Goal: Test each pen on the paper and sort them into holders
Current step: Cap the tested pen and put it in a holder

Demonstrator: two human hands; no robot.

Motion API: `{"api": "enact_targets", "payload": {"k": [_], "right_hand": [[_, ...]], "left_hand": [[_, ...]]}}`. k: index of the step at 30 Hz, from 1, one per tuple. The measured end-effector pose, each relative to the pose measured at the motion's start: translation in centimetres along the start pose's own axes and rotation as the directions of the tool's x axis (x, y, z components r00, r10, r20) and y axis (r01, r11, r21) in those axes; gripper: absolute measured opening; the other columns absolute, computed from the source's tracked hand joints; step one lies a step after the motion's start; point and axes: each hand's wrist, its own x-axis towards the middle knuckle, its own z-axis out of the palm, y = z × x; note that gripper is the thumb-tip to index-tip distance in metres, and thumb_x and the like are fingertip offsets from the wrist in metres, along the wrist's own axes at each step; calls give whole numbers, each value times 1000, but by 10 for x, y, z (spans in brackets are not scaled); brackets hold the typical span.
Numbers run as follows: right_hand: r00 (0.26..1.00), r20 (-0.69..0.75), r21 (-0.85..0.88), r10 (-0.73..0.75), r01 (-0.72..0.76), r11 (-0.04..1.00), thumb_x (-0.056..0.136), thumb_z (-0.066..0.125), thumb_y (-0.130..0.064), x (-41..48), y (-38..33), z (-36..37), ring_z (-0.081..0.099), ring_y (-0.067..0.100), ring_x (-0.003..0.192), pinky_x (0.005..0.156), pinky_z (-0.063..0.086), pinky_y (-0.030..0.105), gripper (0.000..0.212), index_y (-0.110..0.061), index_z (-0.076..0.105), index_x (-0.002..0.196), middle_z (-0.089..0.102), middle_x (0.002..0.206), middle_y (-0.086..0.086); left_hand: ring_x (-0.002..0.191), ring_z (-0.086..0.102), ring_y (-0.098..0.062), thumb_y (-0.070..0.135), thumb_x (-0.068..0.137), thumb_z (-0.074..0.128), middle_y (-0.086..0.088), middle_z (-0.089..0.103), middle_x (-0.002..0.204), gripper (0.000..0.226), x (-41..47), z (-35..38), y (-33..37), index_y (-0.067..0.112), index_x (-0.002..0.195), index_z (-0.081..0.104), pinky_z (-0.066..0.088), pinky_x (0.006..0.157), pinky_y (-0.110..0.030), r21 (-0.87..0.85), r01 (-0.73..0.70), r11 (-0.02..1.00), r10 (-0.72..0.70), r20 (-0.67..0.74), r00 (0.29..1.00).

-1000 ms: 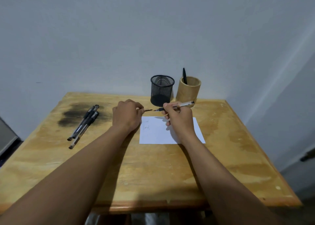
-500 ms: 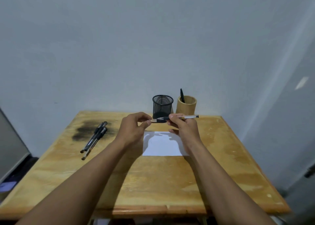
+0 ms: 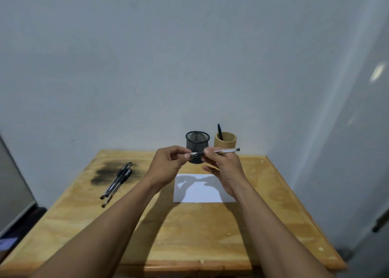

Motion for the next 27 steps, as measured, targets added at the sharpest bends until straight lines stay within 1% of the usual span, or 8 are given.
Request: {"api": "enact_targets", "payload": {"k": [5,10,13,16,20,22,25,27], "right_hand": [[1000,5,77,10,-10,997,89,75,-8,0,0,1,73,16,76,75,61,29,7,-6,70,93,75,81,7],[1000,9,52,7,-8,999,88,76,-10,-2,1,-2,74,17,80,81,62,33,9,-5,71,95,75,82,6],[1000,20,42,18,-19,999,89,75,-13,-2,-1,-3,74,18,86,84,60,38,11,-7,71,98,76,87,7],[999,0,86,43,-43,995,89,75,-13,0,-7,-9,73,19,86,87,59,40,14,-4,72,100,77,89,10],[999,42,-134,11,-5,991,86,77,-15,2,-18,-22,72,17,89,84,59,38,18,-3,78,100,78,91,7],[998,68,-279,-15,33,960,85,79,-16,6,-25,-26,70,9,80,82,57,37,15,-10,81,99,77,80,-3],[990,131,-494,-57,115,862,82,81,-12,16,-34,-28,57,-3,56,68,47,29,17,-8,81,99,66,58,-15],[983,158,-581,-92,168,797,81,83,-12,23,-36,-26,56,-5,53,69,42,23,21,-9,81,102,67,61,-15]], "left_hand": [[82,53,-21,6,92,67,-32,68,97,12,0,3,4,15,90,75,45,78,-39,-65,14,998,-15,-13,1000],[85,57,-20,9,93,66,-22,73,97,11,0,4,4,16,92,74,51,82,-40,-41,43,998,-43,0,999],[83,56,-18,11,94,64,-21,71,91,10,5,1,4,15,96,73,49,77,-35,13,27,1000,-27,9,1000],[79,54,-15,12,95,63,-1,66,77,11,11,-3,7,18,94,72,51,78,-36,37,18,999,-18,4,1000],[72,48,-15,12,95,63,8,55,65,10,16,-8,7,16,93,72,48,75,-38,82,-4,997,2,21,1000],[71,47,-17,12,95,62,4,54,67,10,19,-9,8,15,94,72,46,74,-37,98,-26,995,24,20,1000],[70,50,-14,15,95,63,5,57,68,10,26,-10,12,17,95,72,46,74,-36,133,-65,989,63,19,998],[64,51,-8,16,95,63,9,61,67,10,31,-8,14,19,96,72,44,70,-30,144,-91,985,88,25,996]]}}
